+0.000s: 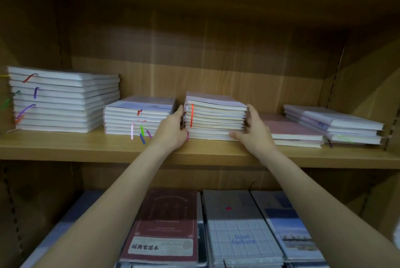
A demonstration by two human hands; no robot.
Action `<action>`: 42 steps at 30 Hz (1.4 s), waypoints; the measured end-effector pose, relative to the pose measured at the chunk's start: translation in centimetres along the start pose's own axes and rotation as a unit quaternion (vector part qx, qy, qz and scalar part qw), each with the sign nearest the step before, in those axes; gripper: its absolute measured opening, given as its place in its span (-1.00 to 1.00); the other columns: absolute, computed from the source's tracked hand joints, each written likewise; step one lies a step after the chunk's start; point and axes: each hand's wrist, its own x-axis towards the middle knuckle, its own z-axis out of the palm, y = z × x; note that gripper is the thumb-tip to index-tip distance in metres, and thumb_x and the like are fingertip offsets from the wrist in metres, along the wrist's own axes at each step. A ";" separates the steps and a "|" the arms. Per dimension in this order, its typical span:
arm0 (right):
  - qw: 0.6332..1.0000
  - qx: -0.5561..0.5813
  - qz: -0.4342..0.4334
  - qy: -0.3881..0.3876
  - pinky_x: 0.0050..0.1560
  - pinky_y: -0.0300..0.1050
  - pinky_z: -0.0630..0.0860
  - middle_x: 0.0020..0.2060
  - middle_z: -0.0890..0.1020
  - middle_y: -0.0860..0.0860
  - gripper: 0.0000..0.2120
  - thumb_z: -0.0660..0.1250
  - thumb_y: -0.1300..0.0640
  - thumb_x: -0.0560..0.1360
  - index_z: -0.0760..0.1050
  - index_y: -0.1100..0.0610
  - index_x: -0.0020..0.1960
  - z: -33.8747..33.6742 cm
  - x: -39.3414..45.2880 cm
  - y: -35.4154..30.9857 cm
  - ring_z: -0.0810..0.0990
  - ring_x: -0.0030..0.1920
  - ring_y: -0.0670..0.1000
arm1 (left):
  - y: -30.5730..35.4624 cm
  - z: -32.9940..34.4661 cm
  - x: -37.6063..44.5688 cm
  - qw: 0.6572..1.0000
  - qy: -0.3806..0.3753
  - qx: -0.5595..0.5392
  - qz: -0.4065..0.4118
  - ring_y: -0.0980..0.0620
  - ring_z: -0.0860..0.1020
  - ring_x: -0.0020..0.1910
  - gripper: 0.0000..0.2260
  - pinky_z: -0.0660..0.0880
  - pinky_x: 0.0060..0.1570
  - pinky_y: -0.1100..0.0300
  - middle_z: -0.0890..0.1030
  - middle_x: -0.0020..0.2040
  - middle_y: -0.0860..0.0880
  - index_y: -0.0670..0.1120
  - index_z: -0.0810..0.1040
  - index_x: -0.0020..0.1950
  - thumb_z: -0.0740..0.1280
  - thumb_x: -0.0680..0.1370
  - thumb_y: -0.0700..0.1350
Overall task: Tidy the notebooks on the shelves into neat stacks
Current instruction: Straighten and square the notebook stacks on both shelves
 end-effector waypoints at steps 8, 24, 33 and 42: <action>0.999 -0.021 -0.027 -0.013 0.36 -0.01 0.27 0.41 0.35 0.06 -0.10 0.39 0.20 0.48 -0.20 -0.01 0.54 0.0 0.0 0.0 0.34 0.38 0.08 | 0.5 -0.7 -0.8 0.995 -0.029 -0.088 0.040 -0.11 0.30 0.41 -0.24 0.31 0.37 -0.07 0.25 0.48 -0.13 0.01 -0.21 0.53 0.25 0.54 -0.31; 0.998 0.052 -0.029 -0.028 0.38 -0.02 0.30 0.36 0.40 0.03 -0.24 0.33 0.26 0.51 -0.04 0.01 0.54 -0.4 -0.1 0.3 0.39 0.36 0.07 | 3.2 -0.7 -0.3 0.961 0.074 -0.264 -0.031 0.03 0.41 0.32 -0.64 0.34 0.29 0.20 0.44 0.35 -0.04 -0.10 0.30 0.45 0.12 0.64 -0.12; 0.996 0.070 -0.039 -0.037 0.37 -0.05 0.30 0.36 0.40 0.04 -0.30 0.29 0.27 0.53 0.01 0.01 0.53 -0.7 0.0 0.5 0.38 0.35 0.06 | 3.0 -0.2 0.4 0.960 0.132 -0.243 -0.049 0.01 0.46 0.26 -0.68 0.39 0.25 0.16 0.53 0.27 -0.07 -0.11 0.43 0.37 0.18 0.62 -0.09; 0.995 0.078 -0.049 -0.024 0.28 -0.12 0.34 0.15 0.44 -0.11 -0.40 0.28 0.27 0.53 0.15 -0.02 0.49 -0.8 -0.1 0.7 0.43 0.20 -0.06 | 3.1 -0.4 -0.5 0.972 0.130 -0.191 -0.037 -0.01 0.42 0.32 -0.67 0.35 0.29 0.16 0.50 0.31 -0.07 -0.09 0.39 0.39 0.15 0.63 -0.10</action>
